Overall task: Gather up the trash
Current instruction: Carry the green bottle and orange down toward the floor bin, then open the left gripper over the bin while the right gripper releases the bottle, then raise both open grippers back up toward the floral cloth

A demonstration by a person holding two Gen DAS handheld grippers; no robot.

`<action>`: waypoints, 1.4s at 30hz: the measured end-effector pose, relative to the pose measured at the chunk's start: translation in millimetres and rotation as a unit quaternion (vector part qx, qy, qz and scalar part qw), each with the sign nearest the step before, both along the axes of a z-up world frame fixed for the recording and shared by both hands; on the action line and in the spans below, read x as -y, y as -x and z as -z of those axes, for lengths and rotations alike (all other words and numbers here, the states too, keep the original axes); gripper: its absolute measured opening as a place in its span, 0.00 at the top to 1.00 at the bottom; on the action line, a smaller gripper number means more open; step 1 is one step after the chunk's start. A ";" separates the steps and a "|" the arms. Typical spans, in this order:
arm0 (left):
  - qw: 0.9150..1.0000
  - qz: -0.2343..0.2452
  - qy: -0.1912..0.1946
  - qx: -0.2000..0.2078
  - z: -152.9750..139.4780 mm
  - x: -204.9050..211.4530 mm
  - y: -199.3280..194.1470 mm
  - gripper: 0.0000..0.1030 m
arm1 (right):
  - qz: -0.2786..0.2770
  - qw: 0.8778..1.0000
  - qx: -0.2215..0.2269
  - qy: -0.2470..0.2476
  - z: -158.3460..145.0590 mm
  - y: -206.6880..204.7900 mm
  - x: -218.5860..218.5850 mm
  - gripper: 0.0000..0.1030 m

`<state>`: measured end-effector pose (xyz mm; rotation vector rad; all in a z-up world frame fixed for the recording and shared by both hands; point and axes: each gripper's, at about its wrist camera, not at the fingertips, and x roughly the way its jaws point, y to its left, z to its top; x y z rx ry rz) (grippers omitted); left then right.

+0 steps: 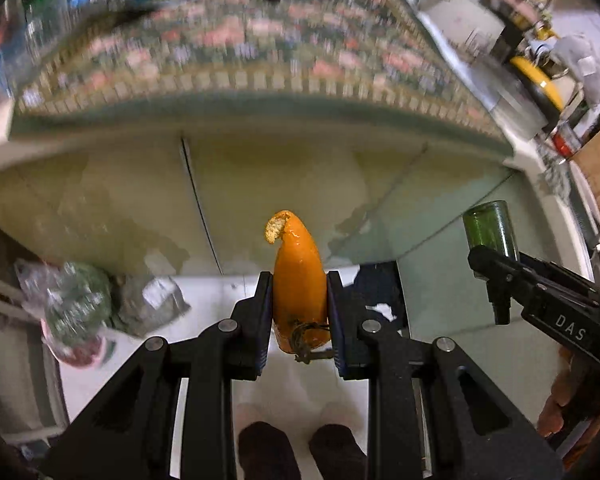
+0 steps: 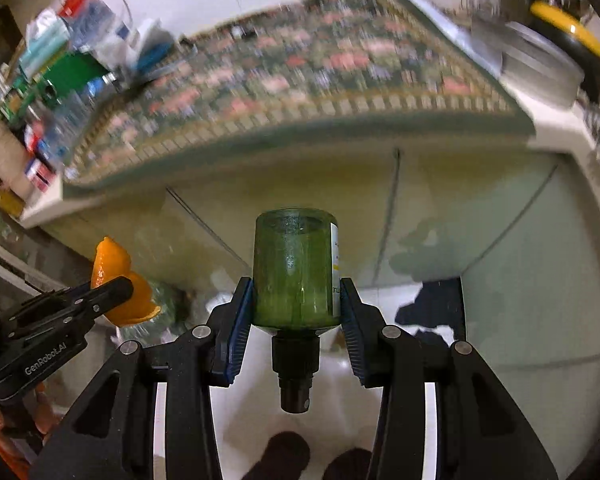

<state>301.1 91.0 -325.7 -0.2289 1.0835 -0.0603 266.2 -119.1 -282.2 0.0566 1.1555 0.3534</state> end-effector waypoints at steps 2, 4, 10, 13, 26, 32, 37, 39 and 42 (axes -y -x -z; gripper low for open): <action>1.000 -0.008 0.006 -0.016 28.9 7.2 -0.7 0.76 | -0.008 1.000 -0.015 0.007 25.9 -0.3 6.5 0.62; 0.999 -0.014 0.007 -0.031 60.5 14.0 -0.7 0.76 | -0.019 0.999 -0.030 0.014 53.5 -3.2 9.8 0.62; 0.997 -0.026 0.020 -0.065 143.3 14.8 -0.9 0.76 | -0.053 0.997 -0.056 0.016 132.4 -16.2 -0.1 0.62; 0.997 -0.022 0.021 -0.072 177.0 15.0 -10.8 0.76 | -0.062 0.997 -0.054 0.008 154.4 -21.6 -7.6 0.62; 0.998 0.006 0.009 -0.059 230.3 24.7 -52.9 0.45 | -0.071 0.996 -0.046 0.001 200.5 -41.5 -19.4 0.54; 0.998 -0.008 0.003 -0.070 222.2 14.7 -48.3 0.45 | -0.055 0.997 -0.053 0.004 197.2 -44.1 -11.3 0.54; 0.998 -0.009 0.002 -0.059 179.7 13.2 -42.1 0.45 | -0.049 0.997 -0.054 0.023 173.3 -42.0 -5.9 0.54; 0.999 -0.008 0.000 -0.050 149.9 11.4 -37.7 0.45 | -0.047 0.997 -0.052 0.025 155.5 -39.9 -4.3 0.54; 0.999 -0.004 -0.003 -0.037 111.4 7.8 -32.8 0.45 | -0.044 0.998 -0.045 0.027 118.5 -34.2 -4.7 0.54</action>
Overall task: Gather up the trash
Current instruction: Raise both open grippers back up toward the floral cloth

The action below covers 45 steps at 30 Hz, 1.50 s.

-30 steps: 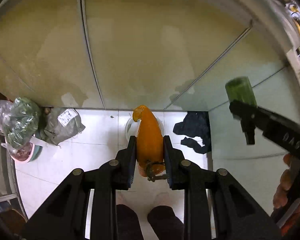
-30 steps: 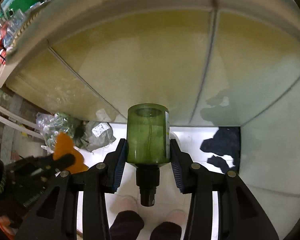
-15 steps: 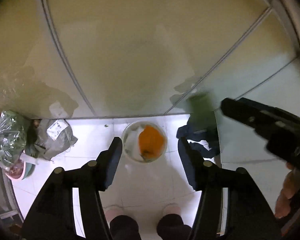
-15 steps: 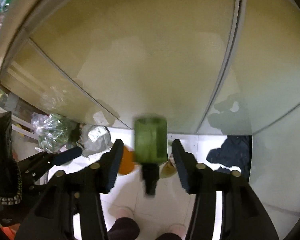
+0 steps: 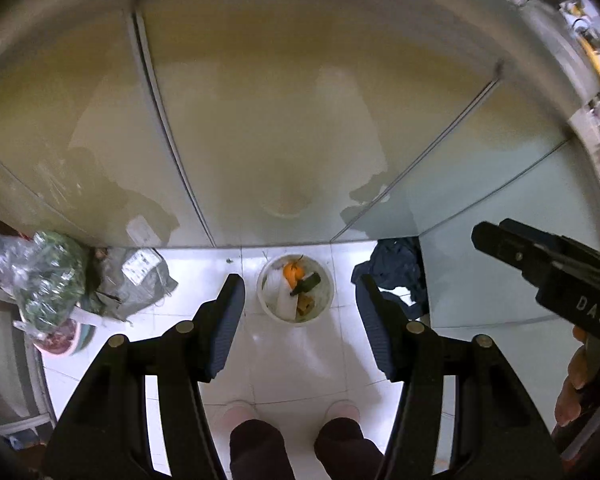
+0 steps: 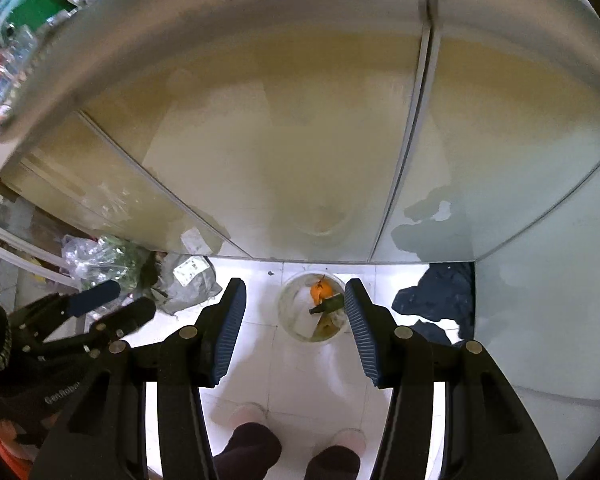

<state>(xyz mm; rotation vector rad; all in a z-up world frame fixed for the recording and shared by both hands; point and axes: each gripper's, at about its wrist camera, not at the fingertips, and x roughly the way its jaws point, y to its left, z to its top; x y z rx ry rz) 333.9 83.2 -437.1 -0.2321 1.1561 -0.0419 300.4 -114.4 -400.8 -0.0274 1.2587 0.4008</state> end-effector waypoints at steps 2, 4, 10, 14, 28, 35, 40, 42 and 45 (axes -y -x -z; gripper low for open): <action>1.000 0.004 -0.002 0.013 -35.6 -2.7 4.8 0.45 | 0.004 1.000 0.006 -0.002 -25.2 2.6 -0.6 0.54; 1.000 0.008 -0.003 0.025 -66.0 -5.9 9.2 0.45 | 0.008 1.000 0.014 -0.006 -53.2 6.3 -2.7 0.54; 0.996 0.027 -0.009 0.080 -166.0 -18.5 20.0 0.45 | 0.032 0.998 0.059 -0.018 -149.0 18.0 -11.3 0.54; 0.991 0.045 -0.017 0.125 -228.9 -29.3 29.3 0.45 | 0.051 0.994 0.093 -0.025 -199.9 23.1 -17.7 0.54; 0.967 0.037 -0.049 0.248 -355.1 -61.2 18.7 0.22 | 0.086 0.965 0.243 -0.053 -327.1 27.1 -33.5 0.48; 0.957 0.008 -0.061 0.283 -375.2 -61.7 -28.8 0.18 | 0.083 0.953 0.285 -0.064 -343.0 -15.3 -24.5 0.45; 0.956 -0.020 -0.064 0.285 -383.4 -50.6 -85.5 0.18 | 0.065 0.949 0.297 -0.080 -348.1 -68.8 -11.9 0.45; 0.958 -0.028 -0.058 0.279 -385.5 -46.7 -109.5 0.18 | 0.057 0.949 0.299 -0.078 -351.8 -89.0 -7.1 0.45; 0.960 -0.048 -0.058 0.269 -385.8 -41.1 -145.8 0.18 | 0.038 0.950 0.299 -0.076 -355.2 -121.3 1.2 0.45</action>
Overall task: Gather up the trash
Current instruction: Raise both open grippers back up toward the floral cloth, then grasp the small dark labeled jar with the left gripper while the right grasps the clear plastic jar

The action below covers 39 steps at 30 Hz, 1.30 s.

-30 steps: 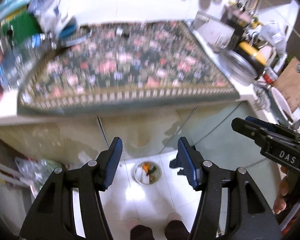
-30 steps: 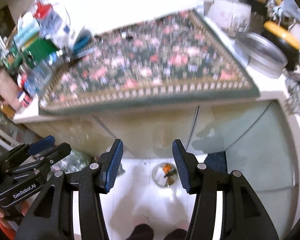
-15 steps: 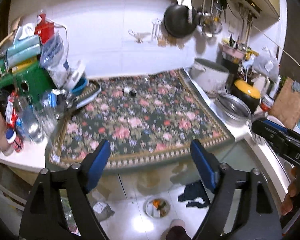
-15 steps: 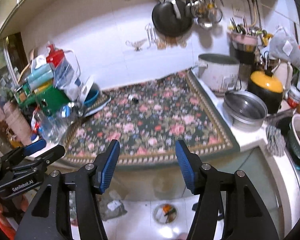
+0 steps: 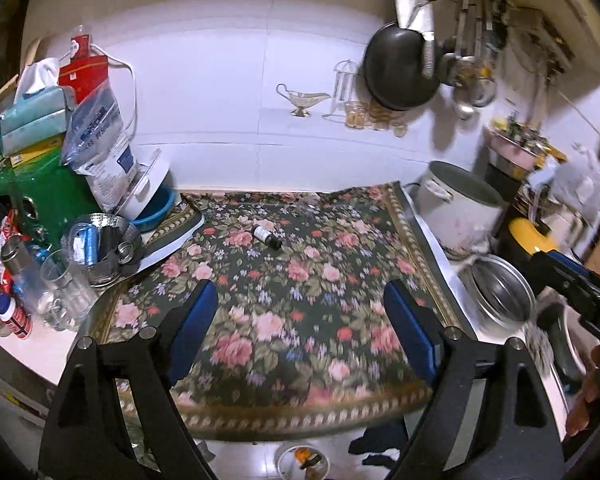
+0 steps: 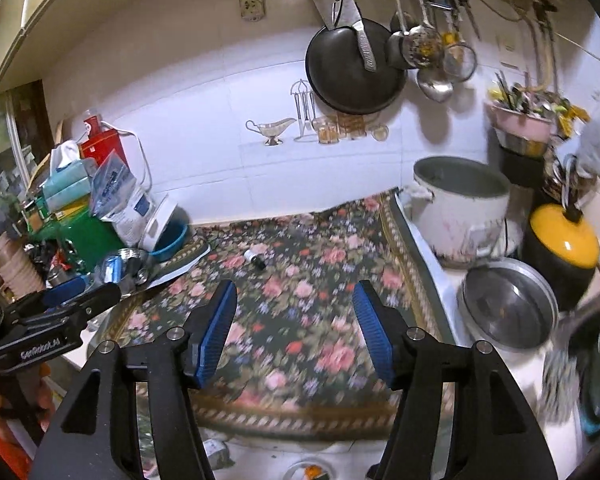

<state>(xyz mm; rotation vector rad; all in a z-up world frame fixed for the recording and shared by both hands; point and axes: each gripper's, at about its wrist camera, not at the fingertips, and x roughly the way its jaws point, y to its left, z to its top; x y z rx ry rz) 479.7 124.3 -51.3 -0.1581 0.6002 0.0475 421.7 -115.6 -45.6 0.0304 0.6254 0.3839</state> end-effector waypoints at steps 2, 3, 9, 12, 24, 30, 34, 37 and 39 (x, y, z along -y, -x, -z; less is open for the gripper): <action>1.000 -0.018 0.002 -0.004 3.3 2.2 -23.4 0.18 | -0.015 1.000 -0.002 0.002 -0.1 -21.4 5.3 0.45; 1.000 -0.024 0.003 -0.005 5.5 3.6 -31.2 0.18 | -0.021 1.000 -0.004 0.005 1.2 -33.8 7.8 0.45; 0.997 -0.062 0.017 -0.048 35.7 -4.2 -105.2 0.18 | -0.034 0.999 -0.035 0.007 24.2 -89.9 13.3 0.45; 0.994 -0.075 0.027 -0.071 56.2 -16.3 -140.9 0.18 | -0.039 0.998 -0.058 0.004 38.4 -116.0 11.0 0.45; 0.975 -0.070 0.062 -0.200 183.6 -65.3 -320.7 0.18 | 0.024 0.991 -0.128 0.039 97.8 -204.0 -12.1 0.45; 0.966 -0.067 0.068 -0.242 236.3 -79.6 -382.2 0.31 | 0.054 0.983 -0.173 0.043 134.6 -250.5 -19.2 0.45; 0.968 -0.074 0.069 -0.229 246.5 -83.4 -394.2 0.37 | 0.053 0.978 -0.197 0.036 152.2 -274.9 -29.0 0.45; 0.971 -0.061 0.068 -0.222 249.1 -87.5 -397.0 0.54 | 0.036 0.975 -0.218 0.030 164.2 -293.6 -46.3 0.45; 0.973 -0.046 0.061 -0.217 250.8 -92.3 -396.6 0.67 | 0.025 0.973 -0.228 0.023 171.6 -305.5 -58.4 0.43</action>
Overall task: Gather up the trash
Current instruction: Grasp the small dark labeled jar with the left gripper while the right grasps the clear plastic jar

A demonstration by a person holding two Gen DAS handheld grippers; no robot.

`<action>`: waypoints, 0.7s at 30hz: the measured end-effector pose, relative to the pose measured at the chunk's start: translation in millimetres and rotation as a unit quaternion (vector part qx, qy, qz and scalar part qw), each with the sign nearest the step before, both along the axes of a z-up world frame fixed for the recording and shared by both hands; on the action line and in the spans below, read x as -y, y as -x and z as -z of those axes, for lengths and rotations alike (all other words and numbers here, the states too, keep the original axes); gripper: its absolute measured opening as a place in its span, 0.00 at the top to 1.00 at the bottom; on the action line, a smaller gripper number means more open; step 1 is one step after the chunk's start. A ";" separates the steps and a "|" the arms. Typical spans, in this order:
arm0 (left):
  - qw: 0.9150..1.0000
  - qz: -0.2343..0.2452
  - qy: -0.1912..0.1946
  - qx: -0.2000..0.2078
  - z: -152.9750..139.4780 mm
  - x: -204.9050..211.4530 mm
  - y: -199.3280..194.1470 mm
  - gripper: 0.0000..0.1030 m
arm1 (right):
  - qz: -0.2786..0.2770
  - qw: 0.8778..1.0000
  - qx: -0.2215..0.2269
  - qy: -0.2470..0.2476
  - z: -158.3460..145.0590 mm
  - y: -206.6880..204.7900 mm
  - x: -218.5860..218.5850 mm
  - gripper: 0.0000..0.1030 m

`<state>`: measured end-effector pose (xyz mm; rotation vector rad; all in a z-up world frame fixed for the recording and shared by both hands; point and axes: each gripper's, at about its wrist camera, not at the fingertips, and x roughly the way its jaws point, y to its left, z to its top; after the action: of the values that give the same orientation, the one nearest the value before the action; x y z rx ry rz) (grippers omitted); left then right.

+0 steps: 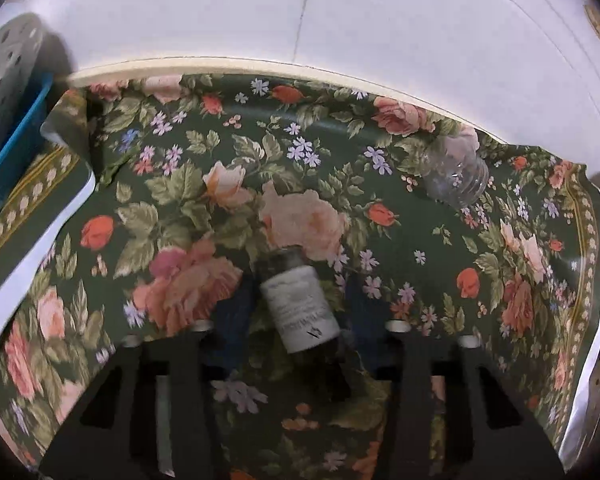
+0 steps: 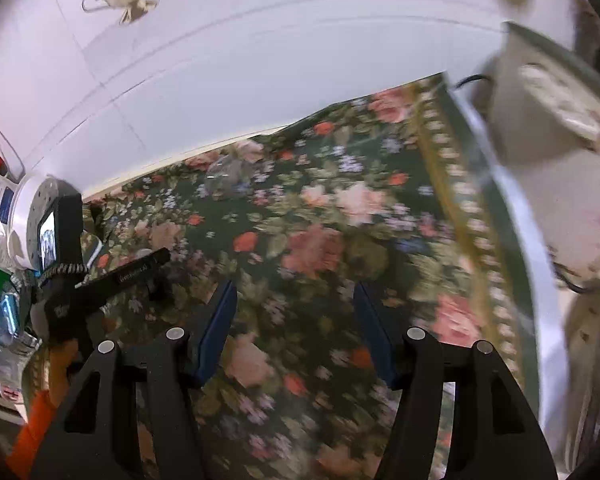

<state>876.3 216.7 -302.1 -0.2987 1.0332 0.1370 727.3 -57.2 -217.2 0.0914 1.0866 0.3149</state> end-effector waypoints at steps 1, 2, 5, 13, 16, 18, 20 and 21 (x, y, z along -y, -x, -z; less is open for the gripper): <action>1.000 0.009 0.003 0.001 1.0 -3.3 0.9 0.70 | -0.005 1.000 -0.005 -0.006 3.7 -6.9 -8.3 0.42; 1.000 0.017 0.011 0.002 2.2 -7.6 2.5 0.72 | -0.009 1.000 -0.006 -0.010 7.6 -12.7 -14.6 0.42; 0.999 0.027 0.015 0.007 3.1 -24.2 10.7 0.74 | -0.027 1.000 -0.001 -0.013 17.1 -32.6 -43.9 0.41; 0.997 0.039 -0.016 0.060 -24.7 -61.2 39.7 0.74 | -0.038 0.999 0.009 0.004 46.6 -84.7 -107.5 0.41; 0.996 0.034 -0.022 0.078 -37.1 -72.8 51.1 0.74 | -0.025 1.000 -0.003 0.010 62.2 -103.2 -121.4 0.41; 0.996 0.031 -0.017 0.086 -45.1 -80.4 51.3 0.74 | -0.012 1.000 -0.004 0.025 69.8 -110.9 -128.8 0.41; 0.995 0.029 -0.015 0.092 -48.3 -81.8 51.0 0.74 | 0.003 0.999 -0.003 0.046 78.0 -118.4 -133.9 0.41; 0.995 0.028 -0.015 0.095 -50.9 -82.7 52.7 0.74 | 0.009 0.999 -0.004 0.051 81.6 -120.9 -134.8 0.41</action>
<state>823.6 299.3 -251.2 -0.2509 0.8483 0.0716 848.2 77.6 -298.8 0.0109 1.1079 0.2429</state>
